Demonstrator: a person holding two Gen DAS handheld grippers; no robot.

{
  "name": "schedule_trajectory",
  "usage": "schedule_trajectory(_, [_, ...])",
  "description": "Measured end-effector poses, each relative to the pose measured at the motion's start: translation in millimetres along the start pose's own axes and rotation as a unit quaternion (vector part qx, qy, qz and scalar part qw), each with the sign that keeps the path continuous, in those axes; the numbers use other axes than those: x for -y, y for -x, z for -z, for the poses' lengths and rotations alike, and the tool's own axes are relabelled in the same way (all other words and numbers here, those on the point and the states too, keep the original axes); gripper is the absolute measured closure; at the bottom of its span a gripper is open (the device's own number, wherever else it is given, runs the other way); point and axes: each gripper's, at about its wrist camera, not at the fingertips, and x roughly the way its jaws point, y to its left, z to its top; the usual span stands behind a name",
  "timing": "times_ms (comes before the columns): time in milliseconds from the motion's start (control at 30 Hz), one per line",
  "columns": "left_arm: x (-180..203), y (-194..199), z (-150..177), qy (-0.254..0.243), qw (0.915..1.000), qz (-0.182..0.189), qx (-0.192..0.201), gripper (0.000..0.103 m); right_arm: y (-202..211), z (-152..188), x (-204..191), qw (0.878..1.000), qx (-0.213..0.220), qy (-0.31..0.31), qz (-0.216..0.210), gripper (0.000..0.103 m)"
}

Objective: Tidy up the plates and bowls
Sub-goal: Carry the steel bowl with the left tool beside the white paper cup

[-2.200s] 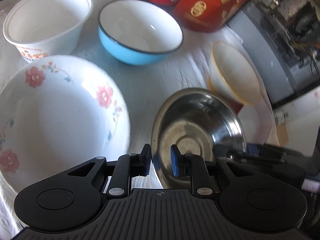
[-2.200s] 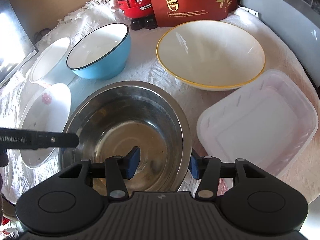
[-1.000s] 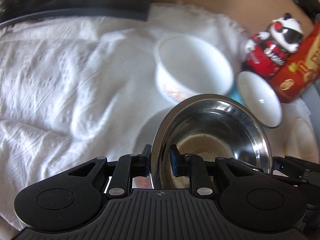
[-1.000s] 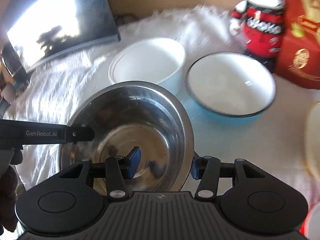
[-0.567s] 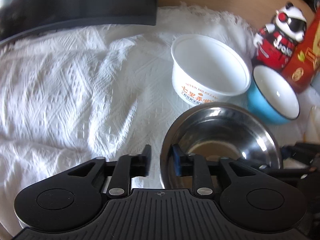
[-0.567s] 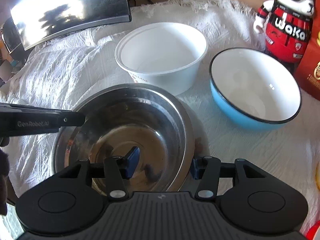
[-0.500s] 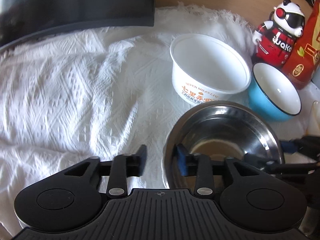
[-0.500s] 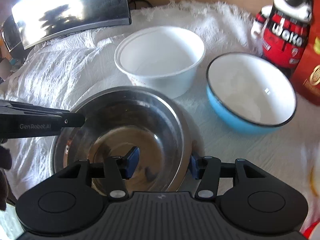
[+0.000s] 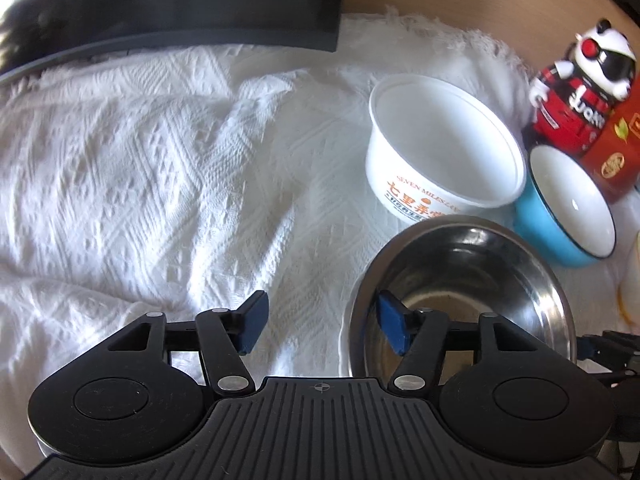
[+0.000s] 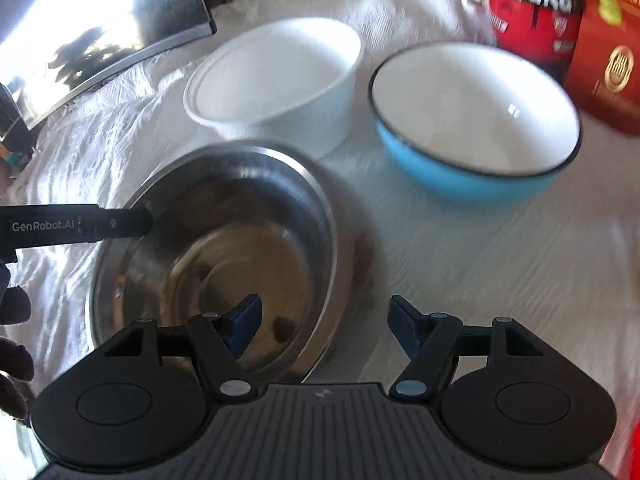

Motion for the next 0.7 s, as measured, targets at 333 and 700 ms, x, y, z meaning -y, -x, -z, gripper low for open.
schedule_trajectory(333, [-38.3, -24.8, 0.1, 0.128, 0.9848, 0.092, -0.073, 0.038, 4.4, 6.0, -5.6, 1.000, -0.003, 0.005, -0.011, 0.034])
schedule_trajectory(700, [-21.9, -27.9, 3.1, 0.140, 0.9753, 0.144, -0.091, 0.052, 4.5, 6.1, -0.4, 1.000, -0.022, -0.015, -0.014, 0.047])
